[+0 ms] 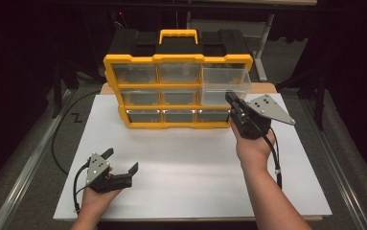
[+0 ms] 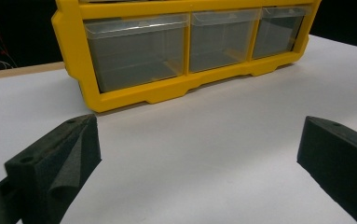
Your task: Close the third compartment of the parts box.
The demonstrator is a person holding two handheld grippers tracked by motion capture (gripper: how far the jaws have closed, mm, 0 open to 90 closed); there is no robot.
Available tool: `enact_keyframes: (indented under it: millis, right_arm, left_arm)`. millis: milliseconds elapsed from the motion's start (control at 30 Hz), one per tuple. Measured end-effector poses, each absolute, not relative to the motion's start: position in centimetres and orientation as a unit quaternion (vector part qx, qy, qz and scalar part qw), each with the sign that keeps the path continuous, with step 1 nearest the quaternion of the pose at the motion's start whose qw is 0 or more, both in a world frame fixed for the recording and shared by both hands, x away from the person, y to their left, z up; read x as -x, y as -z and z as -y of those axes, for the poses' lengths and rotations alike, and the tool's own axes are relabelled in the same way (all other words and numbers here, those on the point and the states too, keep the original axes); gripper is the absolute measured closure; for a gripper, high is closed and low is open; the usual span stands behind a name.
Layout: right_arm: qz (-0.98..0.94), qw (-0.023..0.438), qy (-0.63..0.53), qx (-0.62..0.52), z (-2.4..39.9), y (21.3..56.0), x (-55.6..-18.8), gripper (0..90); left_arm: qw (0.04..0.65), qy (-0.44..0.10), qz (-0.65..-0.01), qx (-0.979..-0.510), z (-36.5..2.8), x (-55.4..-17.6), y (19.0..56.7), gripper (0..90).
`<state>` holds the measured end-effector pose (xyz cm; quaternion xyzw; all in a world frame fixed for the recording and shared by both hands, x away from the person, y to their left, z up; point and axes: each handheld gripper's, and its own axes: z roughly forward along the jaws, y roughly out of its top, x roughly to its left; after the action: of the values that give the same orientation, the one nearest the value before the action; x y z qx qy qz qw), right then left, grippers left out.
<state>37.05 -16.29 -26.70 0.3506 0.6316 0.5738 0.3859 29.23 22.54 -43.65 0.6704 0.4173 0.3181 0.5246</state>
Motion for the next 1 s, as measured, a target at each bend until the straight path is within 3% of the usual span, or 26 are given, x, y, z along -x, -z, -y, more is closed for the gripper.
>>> enact_keyframes:
  millis: [1000]
  right_arm:
    - [-0.629,0.396,-0.560,-0.365,16.0,26.4,-39.4,90.0]
  left_arm:
    - [0.522,-0.312,-0.420,-0.674,-22.6,-29.3,43.7,0.3]
